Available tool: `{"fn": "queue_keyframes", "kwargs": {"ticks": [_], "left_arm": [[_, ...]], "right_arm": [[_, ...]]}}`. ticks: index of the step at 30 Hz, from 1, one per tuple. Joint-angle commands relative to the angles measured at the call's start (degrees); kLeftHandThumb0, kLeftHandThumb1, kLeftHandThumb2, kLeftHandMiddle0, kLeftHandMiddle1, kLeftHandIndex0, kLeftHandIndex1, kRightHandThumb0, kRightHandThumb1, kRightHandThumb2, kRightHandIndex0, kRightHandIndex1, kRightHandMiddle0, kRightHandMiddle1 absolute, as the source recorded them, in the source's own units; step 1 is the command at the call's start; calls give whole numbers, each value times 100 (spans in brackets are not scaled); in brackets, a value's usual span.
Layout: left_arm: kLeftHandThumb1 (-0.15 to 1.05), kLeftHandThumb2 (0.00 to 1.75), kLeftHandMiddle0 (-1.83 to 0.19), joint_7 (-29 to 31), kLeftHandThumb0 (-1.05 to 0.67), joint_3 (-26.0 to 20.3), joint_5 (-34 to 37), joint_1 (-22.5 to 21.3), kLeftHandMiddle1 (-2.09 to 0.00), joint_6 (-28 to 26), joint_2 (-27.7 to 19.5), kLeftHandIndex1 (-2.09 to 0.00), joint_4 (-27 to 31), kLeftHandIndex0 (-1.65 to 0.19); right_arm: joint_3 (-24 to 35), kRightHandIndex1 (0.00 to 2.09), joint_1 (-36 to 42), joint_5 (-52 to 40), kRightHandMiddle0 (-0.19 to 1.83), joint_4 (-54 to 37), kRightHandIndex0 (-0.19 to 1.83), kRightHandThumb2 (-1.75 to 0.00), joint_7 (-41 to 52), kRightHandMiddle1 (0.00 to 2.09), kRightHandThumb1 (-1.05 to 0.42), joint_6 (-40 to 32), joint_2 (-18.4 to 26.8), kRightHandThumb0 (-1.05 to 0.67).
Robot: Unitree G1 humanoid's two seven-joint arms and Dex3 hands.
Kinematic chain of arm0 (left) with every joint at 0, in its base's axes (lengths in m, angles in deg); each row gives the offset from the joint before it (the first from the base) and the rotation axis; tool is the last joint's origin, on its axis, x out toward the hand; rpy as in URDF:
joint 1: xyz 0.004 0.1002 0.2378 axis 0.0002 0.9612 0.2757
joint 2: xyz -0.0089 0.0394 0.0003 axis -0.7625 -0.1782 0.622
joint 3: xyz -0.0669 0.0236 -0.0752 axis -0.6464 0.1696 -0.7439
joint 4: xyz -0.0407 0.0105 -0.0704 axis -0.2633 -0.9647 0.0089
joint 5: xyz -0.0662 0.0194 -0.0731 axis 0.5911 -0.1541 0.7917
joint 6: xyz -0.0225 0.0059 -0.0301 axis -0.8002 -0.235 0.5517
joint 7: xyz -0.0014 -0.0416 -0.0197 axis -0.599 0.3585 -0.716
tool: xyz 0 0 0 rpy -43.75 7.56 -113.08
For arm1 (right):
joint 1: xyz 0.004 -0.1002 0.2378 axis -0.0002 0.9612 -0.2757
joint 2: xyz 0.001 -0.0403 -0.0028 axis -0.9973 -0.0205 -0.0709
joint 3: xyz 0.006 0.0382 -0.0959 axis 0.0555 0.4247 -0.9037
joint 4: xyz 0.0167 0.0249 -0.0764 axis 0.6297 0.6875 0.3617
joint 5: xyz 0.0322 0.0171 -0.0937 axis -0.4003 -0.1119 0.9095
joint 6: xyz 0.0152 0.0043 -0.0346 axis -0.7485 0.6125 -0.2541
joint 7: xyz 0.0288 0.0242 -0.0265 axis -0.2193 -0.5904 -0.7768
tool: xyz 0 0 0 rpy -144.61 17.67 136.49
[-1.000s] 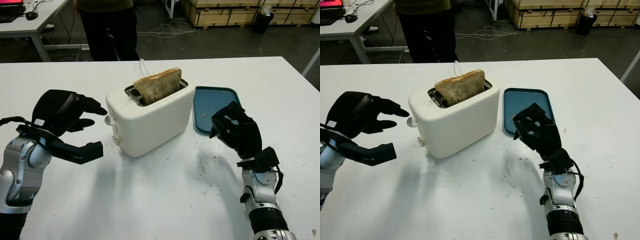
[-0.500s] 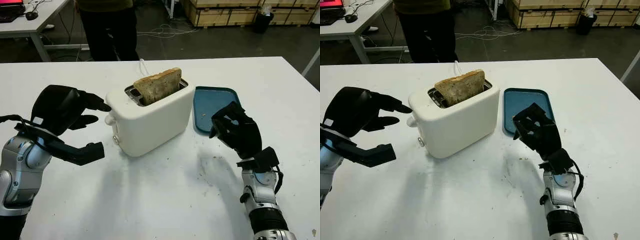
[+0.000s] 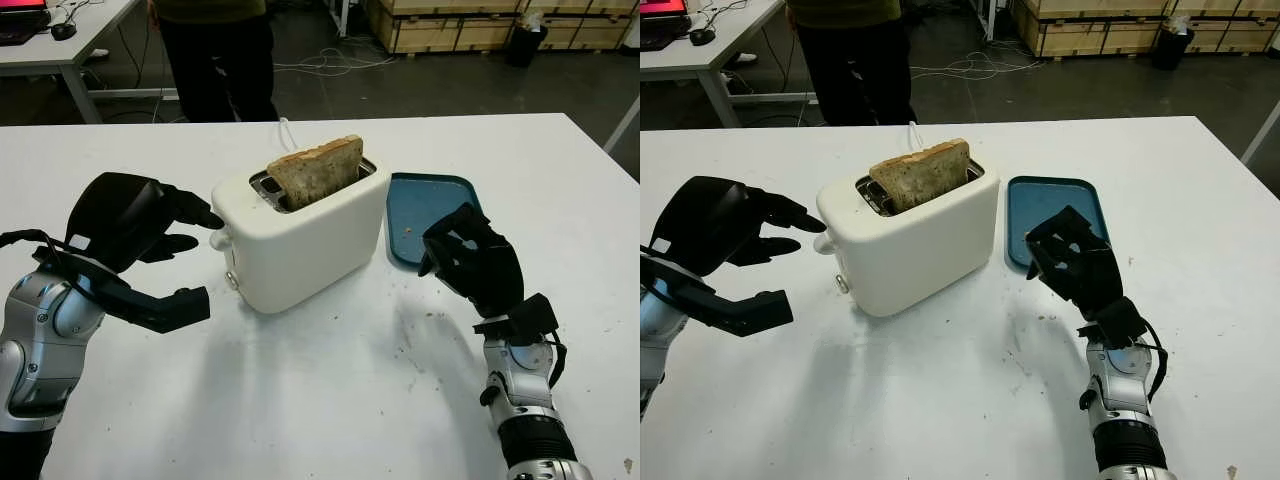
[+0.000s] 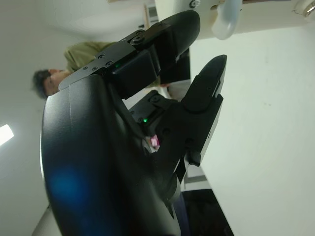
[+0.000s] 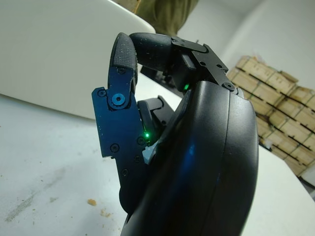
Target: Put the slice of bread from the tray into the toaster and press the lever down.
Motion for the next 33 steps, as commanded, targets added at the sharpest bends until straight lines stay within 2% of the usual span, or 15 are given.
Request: {"fn": "queue_keyframes", "kwargs": {"ticks": [1, 16, 20, 25, 27, 30, 33], "left_arm": [[68, 0, -117, 38, -9, 28, 2, -44, -145, -6, -37, -1, 43, -128], [70, 1, -116, 57, -10, 206, -41, -145, -144, 46, -52, 0, -532, -126], [71, 0, -121, 68, -11, 285, -105, -192, -134, 49, -84, 0, -695, -126], [71, 0, -119, 120, -10, 378, -217, -196, -136, -57, -100, 0, -695, -125], [71, 0, -121, 113, -11, 402, -259, -184, -127, -65, -113, 0, -691, -125], [71, 0, -120, 104, -11, 420, -242, -182, -130, -61, -109, 0, -680, -125], [71, 0, -124, 115, -9, 427, -185, -174, -121, -44, -90, 0, -639, -125]], "right_arm": [[16, 175, -41, -52, 51, 28, 81, -33, 14, 175, -92, 111, -20, -38], [15, 175, -24, -32, 51, -49, 81, -35, -17, 175, -92, 55, -8, -38], [14, 175, -19, -28, 51, -43, 81, -35, -6, 175, -92, 77, -1, -39], [18, 175, -14, -13, 51, -43, 81, -35, -26, 175, -92, 49, 11, -39], [22, 175, -21, -26, 51, -8, 81, -34, -2, 175, -92, 88, 12, -40], [22, 175, -22, -8, 50, 2, 81, -35, -13, 175, -92, 122, 13, -40], [24, 175, -16, -51, 50, -24, 81, -34, 9, 175, -92, 62, 3, -40]]}}
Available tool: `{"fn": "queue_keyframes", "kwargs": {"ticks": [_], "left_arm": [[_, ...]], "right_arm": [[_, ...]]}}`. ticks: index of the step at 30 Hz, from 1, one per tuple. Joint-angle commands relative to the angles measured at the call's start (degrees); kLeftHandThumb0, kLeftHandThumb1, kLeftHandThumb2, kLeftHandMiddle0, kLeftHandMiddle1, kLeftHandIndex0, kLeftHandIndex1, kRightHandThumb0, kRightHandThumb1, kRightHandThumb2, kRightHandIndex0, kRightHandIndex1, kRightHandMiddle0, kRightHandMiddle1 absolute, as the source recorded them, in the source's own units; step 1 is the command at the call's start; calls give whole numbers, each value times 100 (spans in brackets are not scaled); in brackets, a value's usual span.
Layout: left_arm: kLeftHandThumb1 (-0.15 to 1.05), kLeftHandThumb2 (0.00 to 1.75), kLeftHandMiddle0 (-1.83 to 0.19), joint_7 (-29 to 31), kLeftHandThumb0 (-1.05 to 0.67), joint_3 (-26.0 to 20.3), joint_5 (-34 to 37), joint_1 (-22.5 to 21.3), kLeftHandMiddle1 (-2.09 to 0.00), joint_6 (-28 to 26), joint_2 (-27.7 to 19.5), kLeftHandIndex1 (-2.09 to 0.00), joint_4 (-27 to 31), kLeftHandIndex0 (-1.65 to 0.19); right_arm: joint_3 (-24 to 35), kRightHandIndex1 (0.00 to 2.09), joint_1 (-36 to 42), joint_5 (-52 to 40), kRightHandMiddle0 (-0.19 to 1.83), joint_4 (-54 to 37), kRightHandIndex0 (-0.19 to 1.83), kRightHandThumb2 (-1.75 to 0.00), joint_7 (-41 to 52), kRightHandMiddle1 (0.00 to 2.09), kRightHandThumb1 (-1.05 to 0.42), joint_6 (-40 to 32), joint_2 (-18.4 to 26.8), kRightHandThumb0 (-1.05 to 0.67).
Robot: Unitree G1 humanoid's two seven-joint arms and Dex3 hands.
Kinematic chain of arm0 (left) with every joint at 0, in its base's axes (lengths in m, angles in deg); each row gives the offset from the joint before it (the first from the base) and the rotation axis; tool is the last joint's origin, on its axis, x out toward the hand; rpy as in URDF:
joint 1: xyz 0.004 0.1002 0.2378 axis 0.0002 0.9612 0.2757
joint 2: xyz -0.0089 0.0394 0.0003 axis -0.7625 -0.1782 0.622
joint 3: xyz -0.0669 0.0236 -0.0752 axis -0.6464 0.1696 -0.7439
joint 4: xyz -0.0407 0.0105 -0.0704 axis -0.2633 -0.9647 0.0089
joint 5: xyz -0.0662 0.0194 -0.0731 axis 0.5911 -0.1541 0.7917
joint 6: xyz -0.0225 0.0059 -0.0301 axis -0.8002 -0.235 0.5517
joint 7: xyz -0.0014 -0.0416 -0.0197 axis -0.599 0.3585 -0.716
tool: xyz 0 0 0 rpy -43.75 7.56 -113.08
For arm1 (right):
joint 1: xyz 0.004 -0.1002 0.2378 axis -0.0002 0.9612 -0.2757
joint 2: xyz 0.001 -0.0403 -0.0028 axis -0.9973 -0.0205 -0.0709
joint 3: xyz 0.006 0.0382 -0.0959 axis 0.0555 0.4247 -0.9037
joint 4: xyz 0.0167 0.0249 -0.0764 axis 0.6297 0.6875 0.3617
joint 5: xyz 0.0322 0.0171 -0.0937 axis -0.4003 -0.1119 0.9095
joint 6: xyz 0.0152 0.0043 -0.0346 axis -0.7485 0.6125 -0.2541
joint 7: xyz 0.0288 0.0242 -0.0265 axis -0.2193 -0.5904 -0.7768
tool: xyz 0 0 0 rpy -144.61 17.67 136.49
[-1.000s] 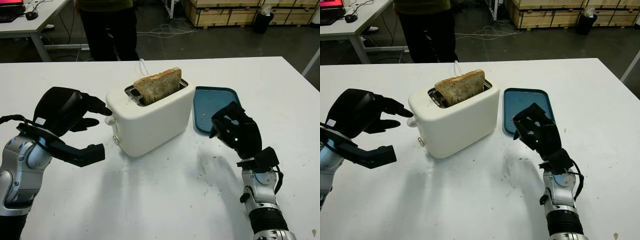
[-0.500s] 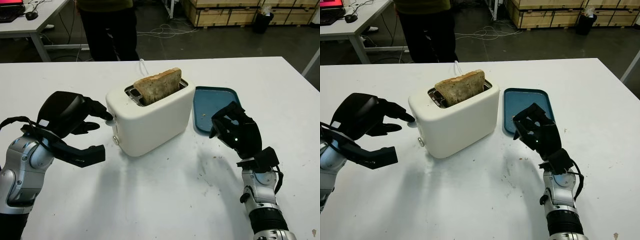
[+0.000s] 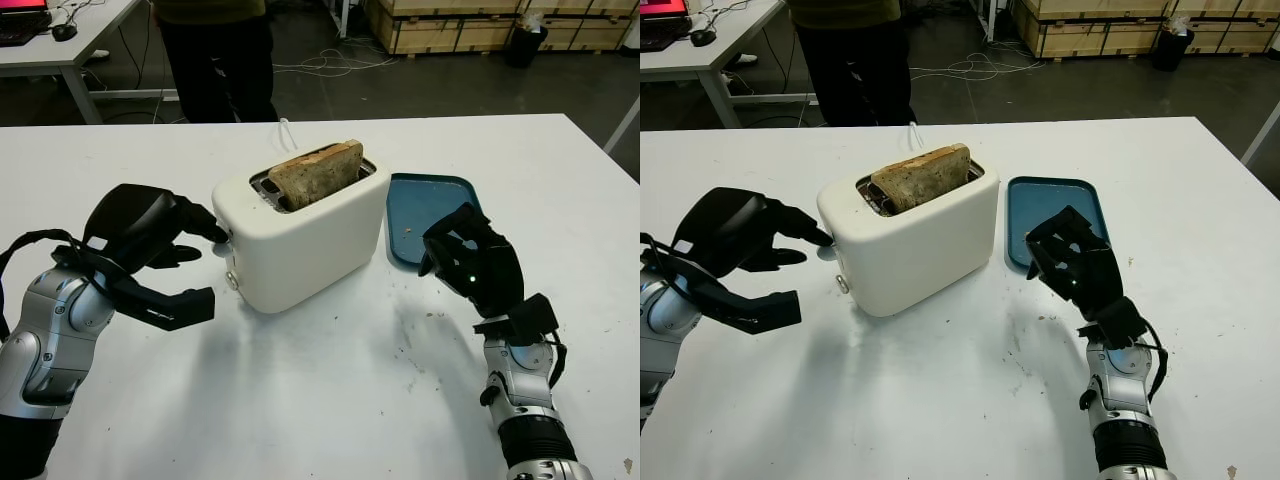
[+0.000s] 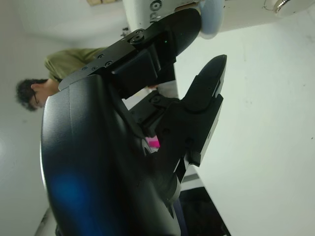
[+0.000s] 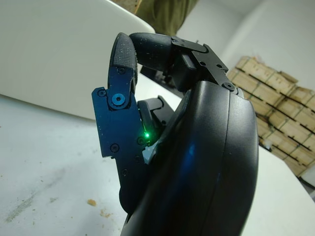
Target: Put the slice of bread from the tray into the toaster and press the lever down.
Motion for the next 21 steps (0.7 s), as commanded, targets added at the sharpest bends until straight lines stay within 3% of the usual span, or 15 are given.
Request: {"fn": "queue_keyframes", "kwargs": {"ticks": [1, 11, 13, 14, 16, 21], "left_arm": [[71, 0, -123, 75, -9, 96, -8, 6, -123, -22, -20, 0, -20, -125], [72, 0, -119, 60, -7, 333, 169, 123, -137, -19, 297, -1, -69, -127], [73, 0, -119, 54, -5, 461, 101, 212, -129, -105, 367, 0, -177, -126], [73, 0, -122, 17, -4, 575, -41, 260, -114, -135, 369, 0, -279, -125], [72, 0, -129, -257, -2, 914, -483, 357, -96, -124, 367, -1, -779, -124], [77, 1, -112, -631, 1, 1710, -1094, 328, -102, -793, 802, -2, -2674, -130]], "right_arm": [[20, 175, -13, -59, 50, -30, 81, -34, 12, 175, -92, 55, 1, -39], [22, 175, 12, -55, 50, -50, 80, -34, 22, 175, -92, 69, 8, -40], [18, 175, 46, -28, 50, -93, 81, -34, 6, 175, -92, 80, 15, -40], [16, 175, 69, -25, 50, -124, 81, -34, 6, 175, -92, 89, 16, -40], [13, 175, 140, -34, 51, -244, 81, -34, -3, 175, -92, 37, 17, -40], [39, 175, 287, -139, 51, -455, 82, -34, 51, 175, -92, -81, 37, -40]]}}
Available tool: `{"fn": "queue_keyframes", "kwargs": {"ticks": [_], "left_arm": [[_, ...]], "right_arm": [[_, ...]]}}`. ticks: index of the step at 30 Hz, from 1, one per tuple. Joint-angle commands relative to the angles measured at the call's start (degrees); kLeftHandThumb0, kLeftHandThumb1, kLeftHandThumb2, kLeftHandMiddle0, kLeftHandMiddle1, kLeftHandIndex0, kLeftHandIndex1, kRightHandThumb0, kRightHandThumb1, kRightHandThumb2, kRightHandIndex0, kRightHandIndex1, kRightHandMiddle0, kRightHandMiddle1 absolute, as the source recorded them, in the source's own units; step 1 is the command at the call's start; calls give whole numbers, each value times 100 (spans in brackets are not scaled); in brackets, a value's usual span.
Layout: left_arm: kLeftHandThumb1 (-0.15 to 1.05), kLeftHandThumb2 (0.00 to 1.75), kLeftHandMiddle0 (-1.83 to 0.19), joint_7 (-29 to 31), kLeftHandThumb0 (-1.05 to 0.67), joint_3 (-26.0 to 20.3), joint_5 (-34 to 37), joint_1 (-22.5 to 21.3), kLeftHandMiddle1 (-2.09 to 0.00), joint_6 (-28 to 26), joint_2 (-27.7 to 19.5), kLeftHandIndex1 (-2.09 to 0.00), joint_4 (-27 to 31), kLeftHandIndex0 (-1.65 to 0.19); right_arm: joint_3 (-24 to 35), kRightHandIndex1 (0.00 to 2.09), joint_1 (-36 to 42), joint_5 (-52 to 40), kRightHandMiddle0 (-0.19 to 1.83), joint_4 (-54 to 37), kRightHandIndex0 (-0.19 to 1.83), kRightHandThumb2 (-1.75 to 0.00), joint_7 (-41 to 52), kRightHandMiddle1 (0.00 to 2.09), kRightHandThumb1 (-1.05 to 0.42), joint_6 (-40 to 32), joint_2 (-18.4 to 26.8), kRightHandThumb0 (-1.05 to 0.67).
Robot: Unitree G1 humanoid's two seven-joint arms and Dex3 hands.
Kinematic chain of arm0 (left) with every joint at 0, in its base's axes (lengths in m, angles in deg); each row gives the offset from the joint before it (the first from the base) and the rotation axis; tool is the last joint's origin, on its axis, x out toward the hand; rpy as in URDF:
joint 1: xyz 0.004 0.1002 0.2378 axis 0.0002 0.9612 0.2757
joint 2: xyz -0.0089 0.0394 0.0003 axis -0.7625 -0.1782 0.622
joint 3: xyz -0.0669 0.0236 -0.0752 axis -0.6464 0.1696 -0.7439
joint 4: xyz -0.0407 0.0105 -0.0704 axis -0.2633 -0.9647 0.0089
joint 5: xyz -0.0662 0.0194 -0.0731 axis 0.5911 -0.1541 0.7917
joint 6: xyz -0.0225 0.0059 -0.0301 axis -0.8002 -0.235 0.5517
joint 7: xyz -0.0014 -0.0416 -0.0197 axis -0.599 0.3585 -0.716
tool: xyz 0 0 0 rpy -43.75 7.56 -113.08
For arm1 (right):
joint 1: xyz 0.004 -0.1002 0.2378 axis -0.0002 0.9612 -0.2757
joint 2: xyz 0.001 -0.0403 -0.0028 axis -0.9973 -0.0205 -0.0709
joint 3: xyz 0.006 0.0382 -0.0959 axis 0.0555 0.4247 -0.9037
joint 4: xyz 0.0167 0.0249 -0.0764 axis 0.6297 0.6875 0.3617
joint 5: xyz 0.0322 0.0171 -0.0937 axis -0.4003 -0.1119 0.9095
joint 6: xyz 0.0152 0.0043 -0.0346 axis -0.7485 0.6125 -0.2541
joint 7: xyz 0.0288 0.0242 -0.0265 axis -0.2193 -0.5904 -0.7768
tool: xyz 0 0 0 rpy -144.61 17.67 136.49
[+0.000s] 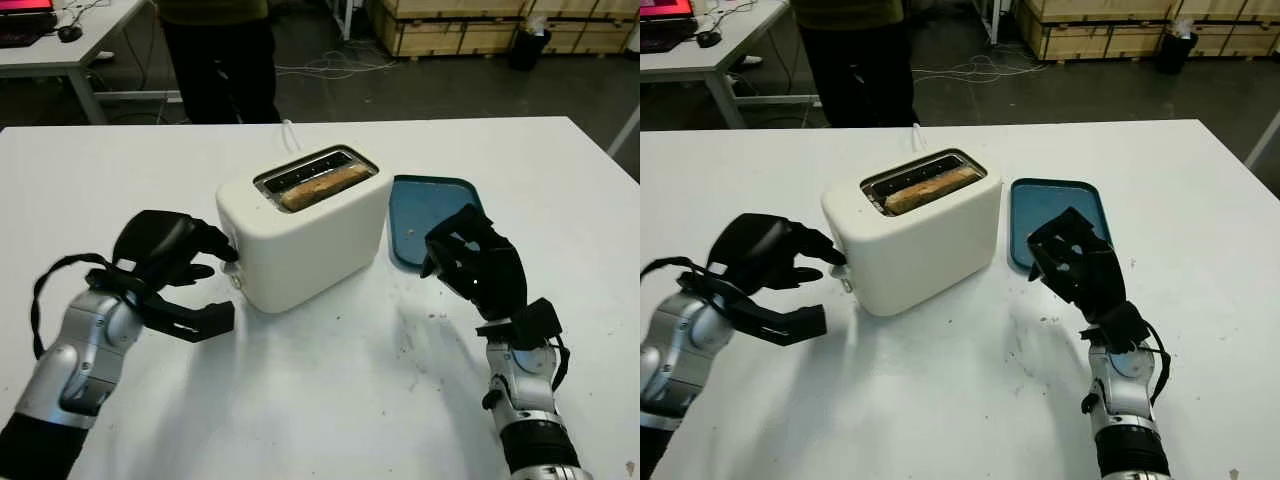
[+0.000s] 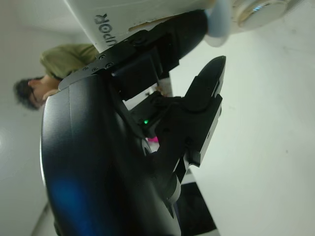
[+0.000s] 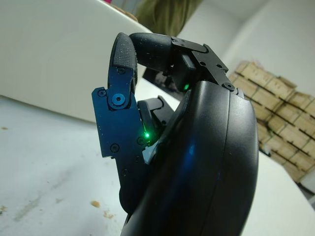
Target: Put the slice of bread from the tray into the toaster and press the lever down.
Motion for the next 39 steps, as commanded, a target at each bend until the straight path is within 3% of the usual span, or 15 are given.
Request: {"fn": "queue_keyframes", "kwargs": {"ticks": [1, 6, 8, 19, 27, 39], "left_arm": [[79, 1, -107, 242, 1, 919, -465, 482, -95, -580, 540, -1, -1831, -128], [86, 0, -118, 143, -4, 1322, -490, 704, -24, -814, 987, 0, -2475, -114], [86, 0, -119, 111, -5, 1385, -491, 724, -15, -817, 1079, 0, -2590, -112], [86, 0, -124, -156, -3, 1235, -351, 757, -9, -784, 1103, -1, -2517, -115], [92, 4, -107, -218, 0, 1456, -83, 738, 0, -1189, 2037, -1, -3892, -97], [92, 4, -105, -106, 1, 1665, 159, 512, -1, -1031, 2004, -3, -4287, -96]], "right_arm": [[42, 175, 70, -130, 51, -94, 82, -34, 40, 175, -92, -38, 39, -40], [50, 175, 50, -137, 52, -28, 82, -34, 72, 175, -92, -92, 63, -42], [32, 175, 39, -141, 51, -56, 81, -34, 90, 175, -92, -122, 65, -42], [9, 175, 138, -79, 51, -231, 81, -34, 32, 175, -92, -144, 60, -42], [-1, 175, 199, -86, 49, -181, 79, -33, 123, 175, -92, -221, 119, -40], [-25, 175, 68, -82, 51, -63, 81, -33, 146, 175, -92, -195, 50, -42]]}}
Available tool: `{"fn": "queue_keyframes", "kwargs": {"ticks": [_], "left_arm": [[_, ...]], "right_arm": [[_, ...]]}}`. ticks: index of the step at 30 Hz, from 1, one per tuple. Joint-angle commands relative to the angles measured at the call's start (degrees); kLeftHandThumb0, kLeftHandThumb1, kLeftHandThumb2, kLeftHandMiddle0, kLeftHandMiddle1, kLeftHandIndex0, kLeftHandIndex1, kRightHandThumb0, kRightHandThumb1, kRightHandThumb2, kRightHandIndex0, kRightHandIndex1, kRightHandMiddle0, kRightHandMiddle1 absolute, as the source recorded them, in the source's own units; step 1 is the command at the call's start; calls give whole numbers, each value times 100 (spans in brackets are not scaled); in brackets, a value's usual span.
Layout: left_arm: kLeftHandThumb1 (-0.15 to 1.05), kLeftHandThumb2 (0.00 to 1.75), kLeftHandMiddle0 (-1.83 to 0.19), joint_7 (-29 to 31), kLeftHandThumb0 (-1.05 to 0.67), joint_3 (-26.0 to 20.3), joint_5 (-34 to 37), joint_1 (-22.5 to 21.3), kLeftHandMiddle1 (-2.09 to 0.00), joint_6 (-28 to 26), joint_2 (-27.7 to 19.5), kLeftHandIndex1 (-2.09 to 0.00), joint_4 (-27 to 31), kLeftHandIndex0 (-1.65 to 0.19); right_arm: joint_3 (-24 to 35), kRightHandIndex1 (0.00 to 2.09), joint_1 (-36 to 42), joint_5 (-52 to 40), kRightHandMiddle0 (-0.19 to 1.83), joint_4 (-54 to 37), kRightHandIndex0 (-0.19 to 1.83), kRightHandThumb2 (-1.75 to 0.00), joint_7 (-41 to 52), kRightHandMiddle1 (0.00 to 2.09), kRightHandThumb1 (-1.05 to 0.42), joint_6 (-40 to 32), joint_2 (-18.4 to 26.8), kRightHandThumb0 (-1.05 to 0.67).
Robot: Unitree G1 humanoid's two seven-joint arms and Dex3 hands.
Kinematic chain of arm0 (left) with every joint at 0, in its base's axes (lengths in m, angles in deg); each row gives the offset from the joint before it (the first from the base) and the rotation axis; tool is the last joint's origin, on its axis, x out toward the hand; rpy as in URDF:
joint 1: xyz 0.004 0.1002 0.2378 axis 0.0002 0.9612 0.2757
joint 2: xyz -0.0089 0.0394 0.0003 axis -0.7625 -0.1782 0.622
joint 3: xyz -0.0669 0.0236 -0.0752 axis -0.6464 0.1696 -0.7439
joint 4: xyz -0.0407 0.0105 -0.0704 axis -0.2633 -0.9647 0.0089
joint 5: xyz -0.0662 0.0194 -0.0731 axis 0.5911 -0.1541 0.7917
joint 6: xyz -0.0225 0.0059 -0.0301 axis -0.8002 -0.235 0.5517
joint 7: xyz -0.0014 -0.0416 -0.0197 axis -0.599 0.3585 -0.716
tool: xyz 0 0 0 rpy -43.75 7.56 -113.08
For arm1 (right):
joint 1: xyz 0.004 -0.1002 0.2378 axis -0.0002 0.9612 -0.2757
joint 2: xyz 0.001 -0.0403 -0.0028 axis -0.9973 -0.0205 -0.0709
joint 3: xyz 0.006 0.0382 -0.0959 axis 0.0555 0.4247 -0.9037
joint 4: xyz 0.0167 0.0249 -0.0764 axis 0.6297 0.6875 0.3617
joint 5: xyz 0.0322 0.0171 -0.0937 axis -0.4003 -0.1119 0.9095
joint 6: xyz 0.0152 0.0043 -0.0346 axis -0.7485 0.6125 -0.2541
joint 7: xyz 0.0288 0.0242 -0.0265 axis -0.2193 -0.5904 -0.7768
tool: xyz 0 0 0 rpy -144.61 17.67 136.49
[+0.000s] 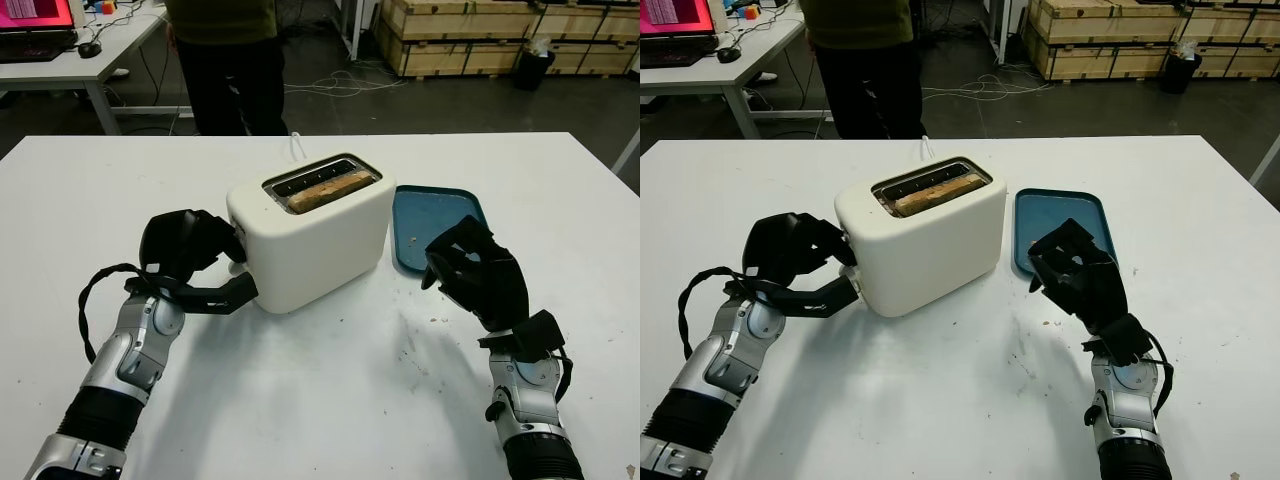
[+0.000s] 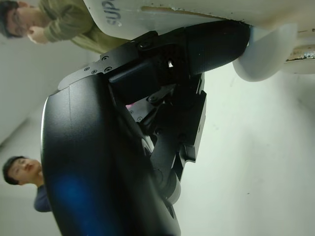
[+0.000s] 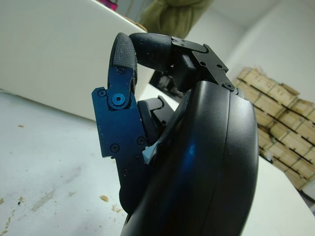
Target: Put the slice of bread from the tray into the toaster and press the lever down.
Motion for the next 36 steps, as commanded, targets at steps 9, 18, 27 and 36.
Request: {"fn": "queue_keyframes", "kwargs": {"ticks": [9, 18, 27, 36], "left_arm": [[92, 3, -118, 1627, -1, 1362, -558, 970, -8, -1243, 291, -5, -884, -103], [85, 0, -139, 1553, 7, 732, -147, 1131, -25, -1284, -333, -5, 1690, -114], [80, 0, -104, 1919, 9, 73, -110, 1166, -164, -1423, -613, -2, 3588, -122], [79, 0, -105, 2151, 5, -396, -250, 1142, -174, -1308, -814, -10, 4042, -142]], "right_arm": [[-17, 175, -294, -35, 51, 144, 81, -34, 22, 175, -92, -71, 45, -40], [-4, 175, -371, -52, 51, 252, 81, -35, 43, 175, -92, -12, 36, -41], [13, 175, -411, -51, 50, 328, 80, -34, 67, 175, -92, 41, 30, -40], [10, 175, -407, -71, 51, 329, 81, -34, 85, 175, -92, 33, 20, -40]]}}
